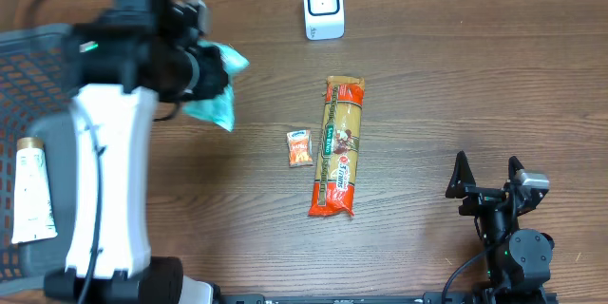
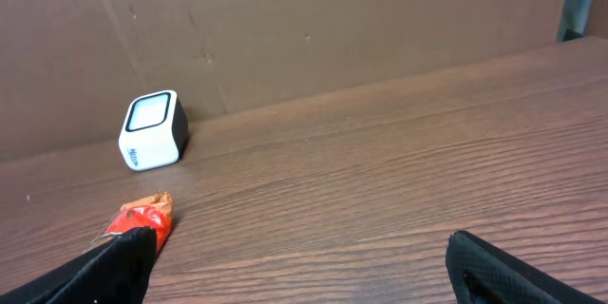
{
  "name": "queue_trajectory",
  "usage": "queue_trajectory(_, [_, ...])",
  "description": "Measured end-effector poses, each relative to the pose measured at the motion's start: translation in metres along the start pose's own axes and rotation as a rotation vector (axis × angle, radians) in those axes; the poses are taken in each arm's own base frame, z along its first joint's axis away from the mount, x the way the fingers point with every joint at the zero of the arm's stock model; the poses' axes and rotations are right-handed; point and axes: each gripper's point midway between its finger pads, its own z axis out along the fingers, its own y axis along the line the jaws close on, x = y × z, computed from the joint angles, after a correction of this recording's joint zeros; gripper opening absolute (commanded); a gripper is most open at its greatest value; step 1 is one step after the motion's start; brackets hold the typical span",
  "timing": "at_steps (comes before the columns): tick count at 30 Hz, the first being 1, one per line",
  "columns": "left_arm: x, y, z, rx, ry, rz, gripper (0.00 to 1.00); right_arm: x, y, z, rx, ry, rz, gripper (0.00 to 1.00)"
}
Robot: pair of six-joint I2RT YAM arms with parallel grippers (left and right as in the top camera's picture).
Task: Scan the item barcode
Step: 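Lift the green wipes pack and carry it next to the Kleenex, then release the wipes pack on the table and retract the left gripper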
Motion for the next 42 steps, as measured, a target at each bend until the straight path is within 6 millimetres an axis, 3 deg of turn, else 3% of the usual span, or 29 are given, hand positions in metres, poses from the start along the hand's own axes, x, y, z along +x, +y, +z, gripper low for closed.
queue_trajectory(6, [0.037, 0.005, 0.107, -0.065, 0.158, -0.043, 0.04, 0.0, 0.0, 0.0, 0.001, -0.001, 0.0, 1.0])
queue_trajectory(13, [0.078, 0.006, 0.184, -0.074, 0.178, -0.083, 0.06, 0.0, 0.0, 0.0, 0.001, -0.001, 0.0, 1.0])
queue_trajectory(14, [0.083, 0.006, 0.191, -0.073, 0.176, -0.089, 0.14, 0.0, 0.0, 0.0, 0.001, -0.001, 0.001, 1.0])
queue_trajectory(18, [0.099, 0.01, 0.21, -0.079, 0.179, -0.14, 0.66, 0.0, 0.0, 0.0, 0.0, 0.0, 0.0, 1.0])
queue_trajectory(19, [0.101, 0.01, 0.211, -0.08, 0.181, -0.146, 0.7, 0.0, 0.0, 0.0, 0.001, -0.001, 0.0, 1.0])
queue_trajectory(26, [0.104, 0.009, 0.209, -0.076, 0.197, -0.149, 0.73, 0.0, 0.0, 0.0, 0.0, 0.0, 0.0, 1.0])
queue_trajectory(29, [0.095, 0.005, 0.191, -0.077, 0.218, -0.126, 0.74, 0.0, 0.0, 0.0, 0.001, 0.0, 0.0, 1.0])
queue_trajectory(32, [0.058, -0.004, 0.146, -0.058, 0.17, -0.097, 0.75, -0.001, 0.0, 0.0, 0.001, -0.001, 0.001, 1.0])
queue_trajectory(34, [0.02, -0.008, 0.098, -0.034, 0.069, -0.078, 0.79, 0.0, 0.0, 0.0, 0.001, 0.0, 0.001, 1.0])
queue_trajectory(37, [-0.018, -0.004, 0.021, -0.015, -0.085, -0.064, 0.8, -0.001, 0.0, 0.0, 0.001, -0.001, 0.0, 1.0])
queue_trajectory(42, [-0.041, 0.02, -0.099, -0.043, -0.337, -0.072, 1.0, 0.0, 0.0, 0.0, 0.001, 0.0, 0.0, 1.0])
